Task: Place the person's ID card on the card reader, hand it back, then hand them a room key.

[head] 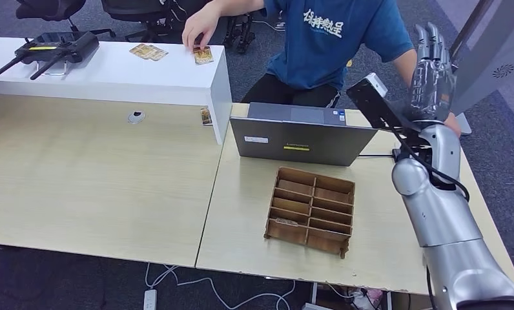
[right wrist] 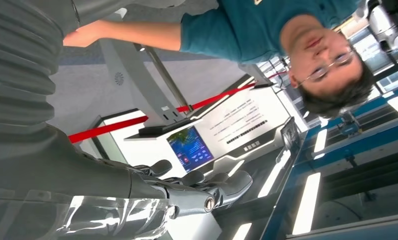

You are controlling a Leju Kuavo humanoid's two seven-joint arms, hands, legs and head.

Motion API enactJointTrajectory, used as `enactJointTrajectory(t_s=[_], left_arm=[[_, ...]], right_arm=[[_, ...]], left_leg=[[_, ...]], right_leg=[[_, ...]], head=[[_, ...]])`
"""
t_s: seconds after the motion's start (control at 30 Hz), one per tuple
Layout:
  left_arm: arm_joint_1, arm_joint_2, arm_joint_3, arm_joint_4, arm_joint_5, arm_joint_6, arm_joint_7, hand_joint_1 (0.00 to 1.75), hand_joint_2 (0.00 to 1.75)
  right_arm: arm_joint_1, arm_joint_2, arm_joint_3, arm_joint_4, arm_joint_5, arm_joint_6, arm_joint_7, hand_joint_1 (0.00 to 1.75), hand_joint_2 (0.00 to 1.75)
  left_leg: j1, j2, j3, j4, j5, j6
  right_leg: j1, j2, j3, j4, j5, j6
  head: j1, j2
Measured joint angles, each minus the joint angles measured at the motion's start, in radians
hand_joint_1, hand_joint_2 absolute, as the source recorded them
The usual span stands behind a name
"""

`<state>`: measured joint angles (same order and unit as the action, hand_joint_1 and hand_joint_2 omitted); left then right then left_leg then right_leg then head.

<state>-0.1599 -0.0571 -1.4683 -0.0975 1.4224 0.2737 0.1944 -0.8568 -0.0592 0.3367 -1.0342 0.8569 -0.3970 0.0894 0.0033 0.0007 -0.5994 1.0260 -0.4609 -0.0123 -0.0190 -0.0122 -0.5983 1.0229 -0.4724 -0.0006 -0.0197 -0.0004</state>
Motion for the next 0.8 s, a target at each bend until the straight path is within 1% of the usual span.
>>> enactJointTrajectory(t_s=[0.33, 0.8], left_arm=[[0.001, 0.000, 0.000, 0.000, 0.022, 0.004, -0.007, 0.00, 0.00], [0.002, 0.000, 0.000, 0.000, 0.055, 0.013, -0.020, 0.00, 0.00]], right_arm=[[0.097, -0.079, -0.060, -0.097, -0.083, 0.000, -0.049, 0.00, 1.75], [0.261, -0.164, -0.118, -0.245, -0.136, 0.001, -0.105, 0.00, 1.75]], left_leg=[[0.000, 0.000, 0.000, 0.000, 0.000, 0.000], [0.000, 0.000, 0.000, 0.000, 0.000, 0.000]], right_leg=[[0.000, 0.000, 0.000, 0.000, 0.000, 0.000], [0.000, 0.000, 0.000, 0.000, 0.000, 0.000]], head=[[0.000, 0.000], [0.000, 0.000]])
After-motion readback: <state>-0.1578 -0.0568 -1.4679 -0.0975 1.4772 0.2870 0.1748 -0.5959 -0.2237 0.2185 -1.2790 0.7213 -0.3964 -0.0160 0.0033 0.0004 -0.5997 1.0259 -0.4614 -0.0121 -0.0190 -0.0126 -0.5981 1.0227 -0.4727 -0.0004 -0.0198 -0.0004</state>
